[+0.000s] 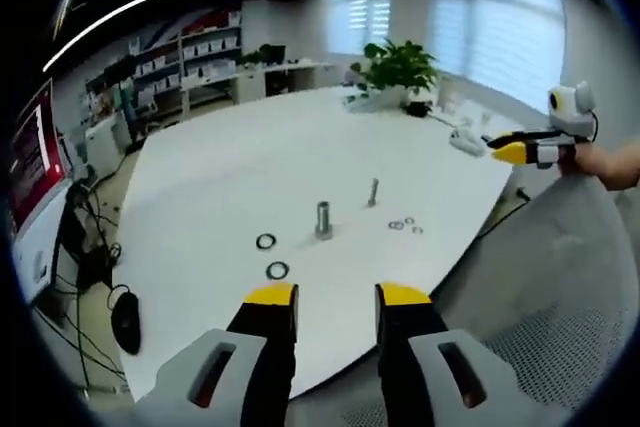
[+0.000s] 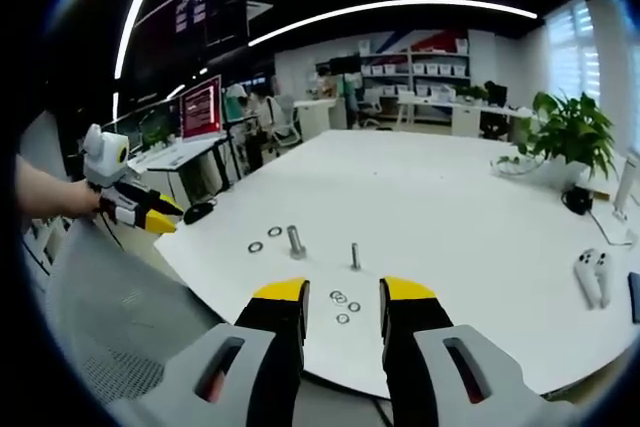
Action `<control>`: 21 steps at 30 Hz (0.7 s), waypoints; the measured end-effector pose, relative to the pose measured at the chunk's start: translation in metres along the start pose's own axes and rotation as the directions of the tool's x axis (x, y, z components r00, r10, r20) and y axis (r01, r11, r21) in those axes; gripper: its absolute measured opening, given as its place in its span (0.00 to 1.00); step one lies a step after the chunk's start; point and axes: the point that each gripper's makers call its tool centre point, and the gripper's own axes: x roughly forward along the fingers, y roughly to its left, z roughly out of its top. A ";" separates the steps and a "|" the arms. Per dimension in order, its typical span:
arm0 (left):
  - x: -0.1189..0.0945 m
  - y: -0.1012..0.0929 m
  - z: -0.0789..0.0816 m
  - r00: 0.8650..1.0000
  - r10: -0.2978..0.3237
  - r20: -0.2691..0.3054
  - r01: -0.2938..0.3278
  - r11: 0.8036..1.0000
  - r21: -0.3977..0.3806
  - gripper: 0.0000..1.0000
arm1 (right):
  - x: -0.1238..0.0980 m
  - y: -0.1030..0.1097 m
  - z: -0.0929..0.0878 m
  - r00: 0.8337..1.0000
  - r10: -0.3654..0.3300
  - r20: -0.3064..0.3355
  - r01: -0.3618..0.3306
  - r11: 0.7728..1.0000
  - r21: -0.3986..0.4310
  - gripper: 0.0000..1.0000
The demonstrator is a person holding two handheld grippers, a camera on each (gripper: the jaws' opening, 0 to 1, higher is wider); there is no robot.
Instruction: Place the washer onto the threaded stud by aligning its center hole with the stud, sliding it down to the base, and recovering from edge contact or off-axis alignment until the washer reaches the visible bottom stop.
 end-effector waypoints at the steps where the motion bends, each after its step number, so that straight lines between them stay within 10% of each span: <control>1: 0.003 0.005 -0.005 0.999 0.001 -0.036 -0.002 1.000 -0.030 0.31 | 0.000 0.000 0.000 1.000 0.002 -0.001 -0.002 1.000 0.000 0.31; 10: 0.039 0.045 -0.025 0.988 0.016 -0.153 -0.041 0.986 -0.164 0.33 | 0.001 -0.001 -0.002 1.000 -0.004 -0.016 0.004 1.000 0.001 0.30; 21: 0.086 0.047 -0.046 0.945 -0.021 -0.326 -0.014 0.994 -0.105 0.33 | 0.001 -0.001 -0.001 1.000 -0.012 -0.011 0.012 1.000 -0.008 0.29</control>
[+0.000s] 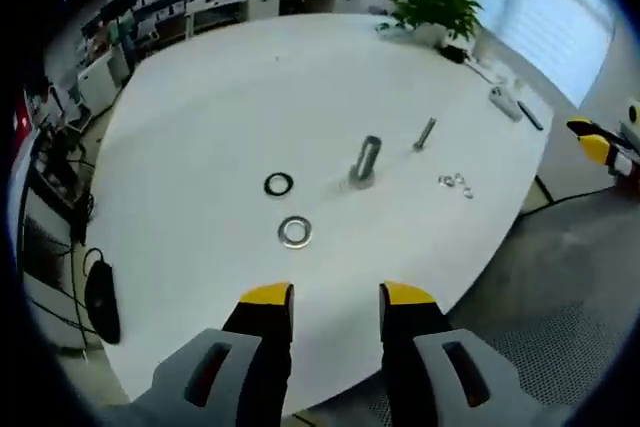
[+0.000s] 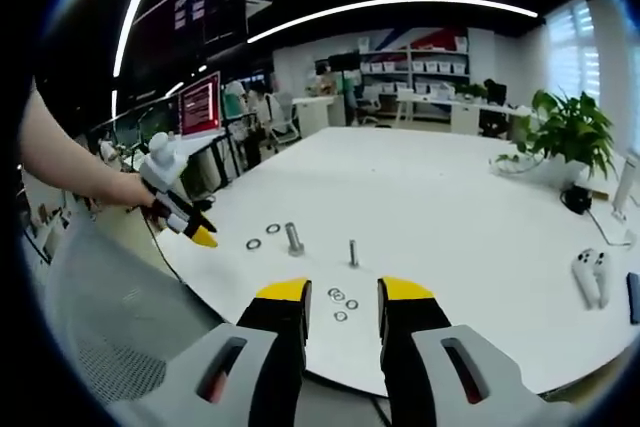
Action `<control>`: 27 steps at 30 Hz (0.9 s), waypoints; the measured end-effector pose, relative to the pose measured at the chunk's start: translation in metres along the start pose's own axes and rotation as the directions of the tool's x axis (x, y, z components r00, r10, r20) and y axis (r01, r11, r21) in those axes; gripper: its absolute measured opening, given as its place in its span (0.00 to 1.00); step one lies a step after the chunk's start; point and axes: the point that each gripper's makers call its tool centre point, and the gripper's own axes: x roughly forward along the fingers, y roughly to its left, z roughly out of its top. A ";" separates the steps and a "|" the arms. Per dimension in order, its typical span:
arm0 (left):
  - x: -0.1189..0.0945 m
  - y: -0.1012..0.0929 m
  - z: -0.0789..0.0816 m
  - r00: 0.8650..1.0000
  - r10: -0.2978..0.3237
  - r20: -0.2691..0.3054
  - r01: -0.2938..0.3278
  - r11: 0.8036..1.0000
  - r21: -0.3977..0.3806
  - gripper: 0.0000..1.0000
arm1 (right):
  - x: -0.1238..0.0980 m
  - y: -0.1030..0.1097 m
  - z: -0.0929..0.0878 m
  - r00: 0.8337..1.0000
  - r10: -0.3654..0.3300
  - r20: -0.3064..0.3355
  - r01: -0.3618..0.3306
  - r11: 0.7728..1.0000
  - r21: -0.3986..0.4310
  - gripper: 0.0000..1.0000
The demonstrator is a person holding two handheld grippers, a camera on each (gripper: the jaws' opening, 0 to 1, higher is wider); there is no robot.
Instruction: Place the washer onto the threaded stud by aligning its center hole with the stud, sliding it down to the base, and recovering from edge contact or off-axis alignment until the washer reaches the visible bottom stop.
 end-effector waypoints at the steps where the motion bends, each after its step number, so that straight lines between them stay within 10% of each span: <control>1: 0.006 0.003 0.001 1.000 0.003 -0.013 -0.003 1.000 0.000 0.33 | 0.000 -0.001 0.000 1.000 -0.003 -0.001 0.003 1.000 -0.001 0.29; 9: 0.035 0.035 -0.019 0.978 0.084 -0.190 -0.056 0.988 0.147 0.33 | 0.000 -0.005 -0.005 0.999 -0.022 -0.027 0.022 1.000 0.019 0.29; 20: 0.065 0.042 -0.004 0.966 0.062 -0.251 -0.042 0.995 0.086 0.31 | 0.000 -0.005 -0.009 0.999 -0.024 -0.047 0.025 0.999 0.028 0.29; 27: 0.077 0.043 0.014 0.962 0.095 -0.256 -0.050 0.983 0.177 0.28 | 0.000 -0.007 -0.009 0.998 -0.035 -0.045 0.036 0.999 0.032 0.29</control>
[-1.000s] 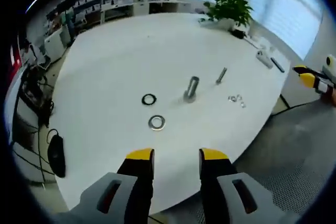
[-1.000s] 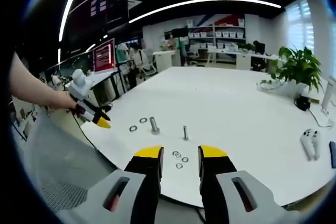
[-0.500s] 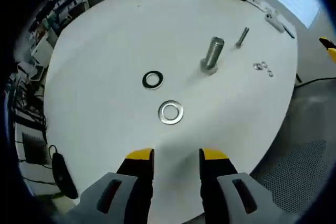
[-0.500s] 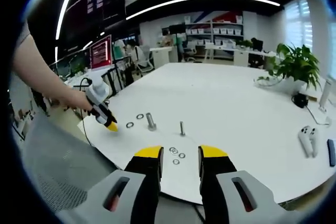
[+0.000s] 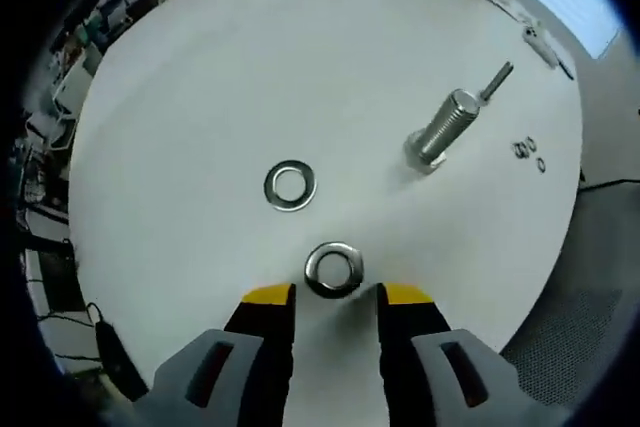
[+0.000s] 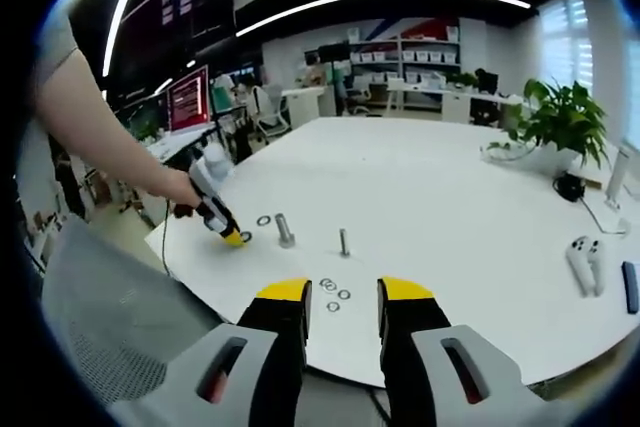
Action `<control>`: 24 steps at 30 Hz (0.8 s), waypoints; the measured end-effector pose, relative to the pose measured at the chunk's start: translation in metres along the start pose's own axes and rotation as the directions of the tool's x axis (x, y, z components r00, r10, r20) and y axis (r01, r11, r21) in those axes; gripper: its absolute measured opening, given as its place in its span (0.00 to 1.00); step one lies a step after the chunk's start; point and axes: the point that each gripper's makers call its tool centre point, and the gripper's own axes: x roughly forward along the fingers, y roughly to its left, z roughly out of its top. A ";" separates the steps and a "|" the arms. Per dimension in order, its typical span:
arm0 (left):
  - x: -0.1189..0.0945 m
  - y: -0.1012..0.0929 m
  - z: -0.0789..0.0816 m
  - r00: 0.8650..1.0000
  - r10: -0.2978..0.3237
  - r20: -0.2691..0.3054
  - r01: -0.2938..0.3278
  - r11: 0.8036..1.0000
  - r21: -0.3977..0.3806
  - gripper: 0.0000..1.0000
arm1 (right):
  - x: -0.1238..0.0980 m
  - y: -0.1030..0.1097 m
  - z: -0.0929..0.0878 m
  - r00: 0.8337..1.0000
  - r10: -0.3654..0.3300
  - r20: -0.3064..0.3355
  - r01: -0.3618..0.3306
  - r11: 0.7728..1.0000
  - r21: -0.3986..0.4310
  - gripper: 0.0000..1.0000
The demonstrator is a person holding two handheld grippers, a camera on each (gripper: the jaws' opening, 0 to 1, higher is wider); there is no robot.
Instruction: Place the washer onto the threaded stud by aligning its center hole with the stud, sliding it down to the base, and recovering from edge contact or off-axis alignment until the washer reaches the visible bottom stop.
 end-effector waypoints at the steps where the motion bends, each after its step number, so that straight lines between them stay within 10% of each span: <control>1: 0.000 0.001 0.001 1.000 0.000 -0.004 0.000 1.000 -0.006 0.26 | 0.000 0.000 0.000 1.000 -0.002 0.003 0.002 1.000 0.006 0.29; 16: 0.001 -0.009 0.003 0.995 -0.017 -0.101 0.030 0.990 0.134 0.21 | 0.001 -0.001 -0.001 1.000 -0.005 -0.007 0.005 1.000 0.002 0.29; 24: -0.004 -0.034 -0.009 0.989 -0.036 -0.143 0.078 0.951 0.299 0.21 | 0.000 -0.001 -0.001 1.000 -0.006 -0.005 0.007 1.000 0.006 0.29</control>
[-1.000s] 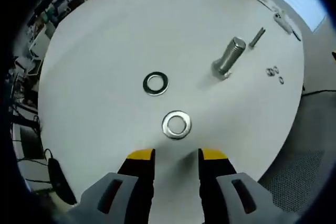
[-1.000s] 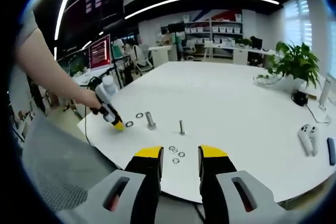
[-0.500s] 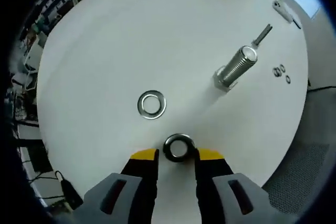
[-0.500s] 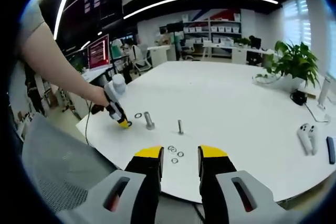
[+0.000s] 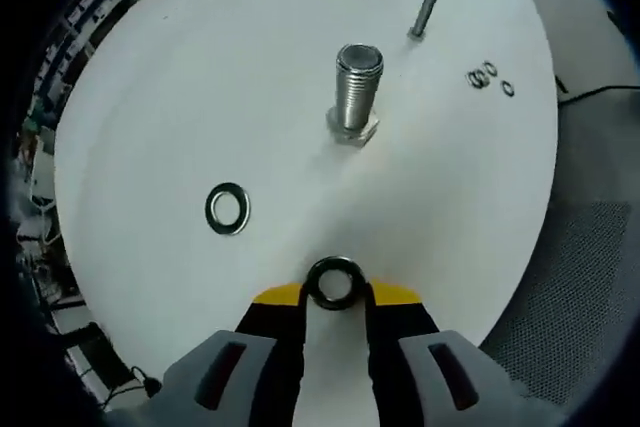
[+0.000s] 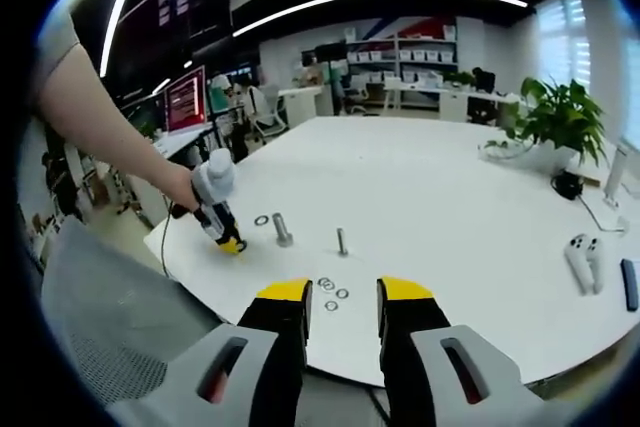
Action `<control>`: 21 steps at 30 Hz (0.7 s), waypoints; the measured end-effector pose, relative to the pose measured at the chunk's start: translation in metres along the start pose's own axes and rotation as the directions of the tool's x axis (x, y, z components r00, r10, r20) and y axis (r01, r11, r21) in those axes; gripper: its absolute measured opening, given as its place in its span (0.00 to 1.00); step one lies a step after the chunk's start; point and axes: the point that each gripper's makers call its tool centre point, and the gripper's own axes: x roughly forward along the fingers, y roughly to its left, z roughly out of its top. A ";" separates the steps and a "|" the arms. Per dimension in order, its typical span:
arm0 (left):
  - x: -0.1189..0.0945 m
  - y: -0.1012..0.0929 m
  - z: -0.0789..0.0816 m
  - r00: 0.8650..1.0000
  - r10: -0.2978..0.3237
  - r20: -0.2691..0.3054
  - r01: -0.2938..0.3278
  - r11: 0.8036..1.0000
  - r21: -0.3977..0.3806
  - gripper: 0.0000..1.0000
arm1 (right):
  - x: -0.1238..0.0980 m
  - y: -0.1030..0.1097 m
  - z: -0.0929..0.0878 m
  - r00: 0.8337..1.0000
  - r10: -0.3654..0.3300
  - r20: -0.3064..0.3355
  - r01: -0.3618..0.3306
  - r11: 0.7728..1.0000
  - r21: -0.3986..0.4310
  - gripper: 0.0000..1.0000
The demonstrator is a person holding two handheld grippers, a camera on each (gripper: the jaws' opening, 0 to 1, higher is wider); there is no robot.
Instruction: Place the washer onto the threaded stud by aligning its center hole with the stud, sliding it down to the base, and recovering from edge contact or off-axis alignment until the washer reaches the visible bottom stop.
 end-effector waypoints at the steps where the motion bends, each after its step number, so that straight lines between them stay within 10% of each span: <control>1: 0.000 0.001 0.000 1.000 0.001 0.002 -0.001 1.000 -0.005 0.21 | 0.000 0.000 0.000 1.000 0.001 0.000 -0.001 1.000 -0.001 0.29; 7: 0.002 0.004 0.003 1.000 -0.005 0.007 0.006 0.993 -0.121 0.24 | 0.000 0.001 0.000 1.000 0.004 0.002 -0.004 1.000 -0.002 0.28; 21: 0.001 0.000 0.002 0.999 0.024 0.023 -0.020 0.991 -0.132 0.21 | 0.000 0.001 0.001 1.000 0.006 0.009 -0.006 1.000 0.000 0.28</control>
